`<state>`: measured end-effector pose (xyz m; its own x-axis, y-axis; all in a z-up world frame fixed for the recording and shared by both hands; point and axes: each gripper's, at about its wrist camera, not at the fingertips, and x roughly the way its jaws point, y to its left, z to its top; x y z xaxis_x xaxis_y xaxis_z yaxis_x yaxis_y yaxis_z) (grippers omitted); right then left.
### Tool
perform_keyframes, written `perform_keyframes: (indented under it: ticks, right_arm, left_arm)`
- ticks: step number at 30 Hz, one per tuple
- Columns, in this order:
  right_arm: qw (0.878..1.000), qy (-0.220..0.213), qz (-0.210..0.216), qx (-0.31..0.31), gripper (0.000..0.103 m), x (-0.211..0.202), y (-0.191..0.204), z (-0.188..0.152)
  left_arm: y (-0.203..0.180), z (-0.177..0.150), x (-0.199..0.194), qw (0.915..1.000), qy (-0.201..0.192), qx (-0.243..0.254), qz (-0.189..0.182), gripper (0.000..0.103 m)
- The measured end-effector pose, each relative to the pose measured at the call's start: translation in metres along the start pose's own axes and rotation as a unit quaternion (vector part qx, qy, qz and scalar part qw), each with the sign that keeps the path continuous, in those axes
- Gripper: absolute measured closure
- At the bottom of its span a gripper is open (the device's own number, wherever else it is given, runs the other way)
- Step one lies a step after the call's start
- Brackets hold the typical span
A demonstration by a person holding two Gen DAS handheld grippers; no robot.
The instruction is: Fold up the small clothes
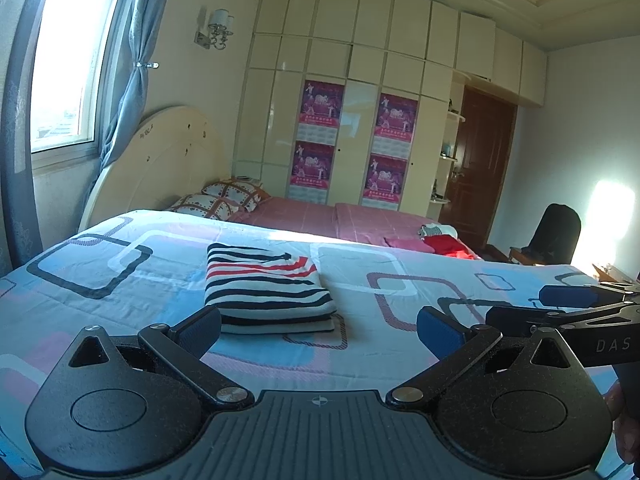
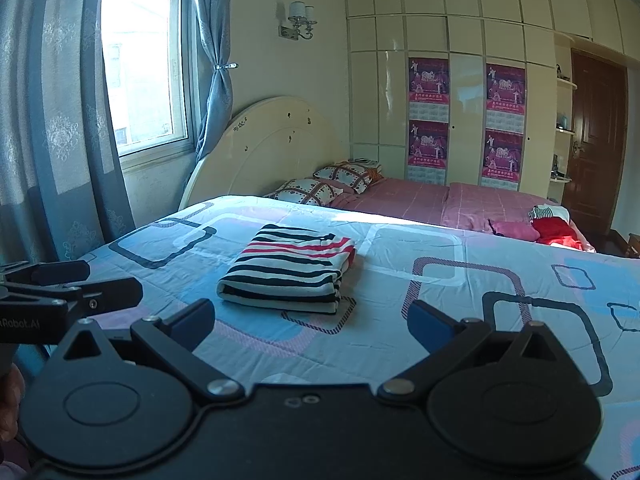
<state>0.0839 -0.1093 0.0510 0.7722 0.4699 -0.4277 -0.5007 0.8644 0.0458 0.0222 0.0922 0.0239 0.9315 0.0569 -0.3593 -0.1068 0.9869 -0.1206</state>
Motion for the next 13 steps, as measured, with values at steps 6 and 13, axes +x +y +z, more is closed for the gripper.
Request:
perform_keyframes:
  ticks: [6, 13]
  right_arm:
    - [1.000, -0.005, -0.005, 0.000, 0.001, 0.0011, -0.0010, 0.0010]
    - [1.000, -0.005, -0.006, 0.004, 0.001, 0.0033, -0.0060, 0.0018]
  left_arm:
    - [-0.0033, -0.0024, 0.0015, 0.9998, -0.004, 0.009, 0.017, 0.000]
    - [-0.0056, -0.0003, 0.0016, 0.9996, -0.015, 0.009, 0.020, 0.000]
